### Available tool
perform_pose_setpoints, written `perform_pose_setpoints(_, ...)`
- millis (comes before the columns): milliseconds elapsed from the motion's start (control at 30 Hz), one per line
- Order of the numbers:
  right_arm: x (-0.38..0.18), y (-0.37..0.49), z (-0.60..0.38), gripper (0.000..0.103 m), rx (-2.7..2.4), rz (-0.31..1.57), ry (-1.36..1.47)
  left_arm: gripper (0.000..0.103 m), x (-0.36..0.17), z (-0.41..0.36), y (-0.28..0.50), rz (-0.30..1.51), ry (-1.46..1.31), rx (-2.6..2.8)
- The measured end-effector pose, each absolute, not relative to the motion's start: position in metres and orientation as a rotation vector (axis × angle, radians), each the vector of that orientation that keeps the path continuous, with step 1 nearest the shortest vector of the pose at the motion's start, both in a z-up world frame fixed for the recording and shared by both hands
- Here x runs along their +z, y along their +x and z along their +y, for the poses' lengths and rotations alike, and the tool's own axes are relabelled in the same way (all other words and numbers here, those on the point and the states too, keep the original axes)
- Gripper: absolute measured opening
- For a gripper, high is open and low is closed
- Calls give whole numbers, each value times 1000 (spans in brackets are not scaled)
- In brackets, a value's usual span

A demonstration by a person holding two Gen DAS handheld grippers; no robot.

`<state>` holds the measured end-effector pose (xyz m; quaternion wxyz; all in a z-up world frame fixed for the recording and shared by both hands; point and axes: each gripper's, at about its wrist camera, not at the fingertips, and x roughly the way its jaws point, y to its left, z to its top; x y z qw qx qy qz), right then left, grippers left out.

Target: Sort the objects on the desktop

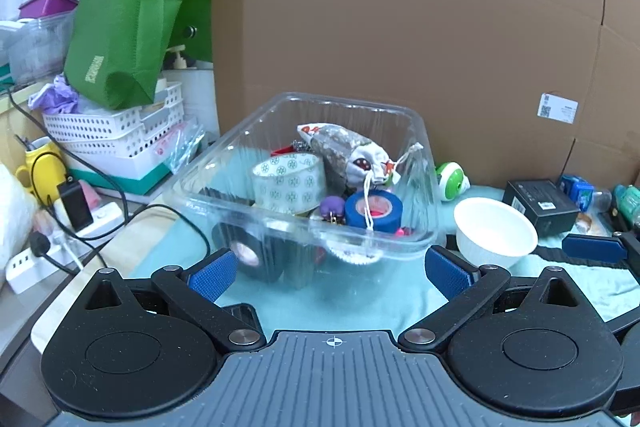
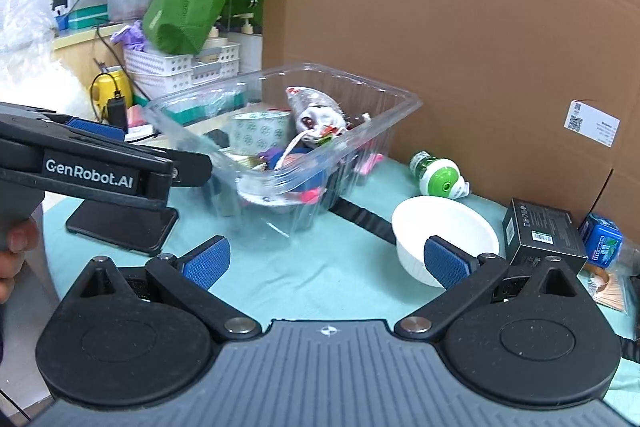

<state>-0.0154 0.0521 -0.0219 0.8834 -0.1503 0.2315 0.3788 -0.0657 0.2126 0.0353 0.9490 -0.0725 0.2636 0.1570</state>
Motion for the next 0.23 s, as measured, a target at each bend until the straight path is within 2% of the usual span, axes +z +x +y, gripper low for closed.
perform_pose_setpoints(233, -19, -24, 49, 103, 790, 469, -317, 103, 36, 205, -74, 518, -132, 284)
